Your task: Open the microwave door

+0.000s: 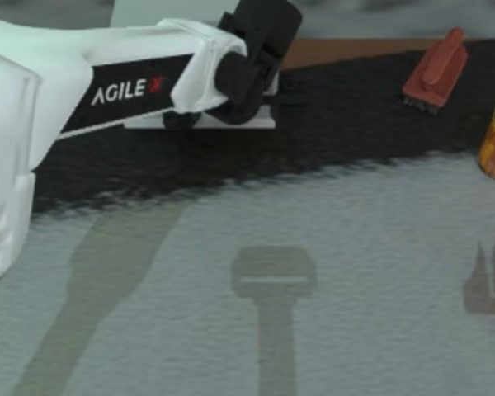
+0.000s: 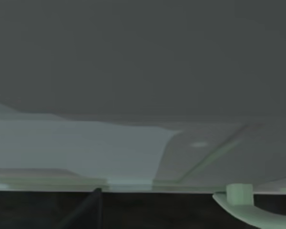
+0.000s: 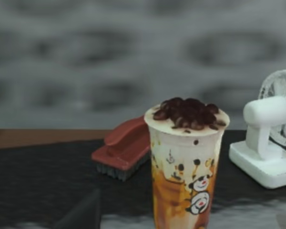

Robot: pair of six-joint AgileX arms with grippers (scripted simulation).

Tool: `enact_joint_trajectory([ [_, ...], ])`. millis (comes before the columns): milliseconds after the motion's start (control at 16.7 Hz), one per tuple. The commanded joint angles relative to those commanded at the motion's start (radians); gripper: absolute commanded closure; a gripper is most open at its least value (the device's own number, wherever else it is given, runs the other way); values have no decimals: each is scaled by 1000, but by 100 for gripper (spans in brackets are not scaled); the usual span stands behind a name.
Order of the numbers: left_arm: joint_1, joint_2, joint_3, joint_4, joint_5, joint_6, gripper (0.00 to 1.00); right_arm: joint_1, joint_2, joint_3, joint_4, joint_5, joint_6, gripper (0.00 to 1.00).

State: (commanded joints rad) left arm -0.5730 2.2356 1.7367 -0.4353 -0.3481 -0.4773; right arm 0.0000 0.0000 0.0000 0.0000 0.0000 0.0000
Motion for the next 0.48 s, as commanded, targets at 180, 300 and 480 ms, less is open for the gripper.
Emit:
enact_joint_trajectory([
  [180,0,0,0,0,0,0,30,0,0,0,0,0,0,0],
  [300,0,0,0,0,0,0,45,0,0,0,0,0,0,0],
  [480,0,0,0,0,0,0,68,0,0,0,0,0,0,0],
])
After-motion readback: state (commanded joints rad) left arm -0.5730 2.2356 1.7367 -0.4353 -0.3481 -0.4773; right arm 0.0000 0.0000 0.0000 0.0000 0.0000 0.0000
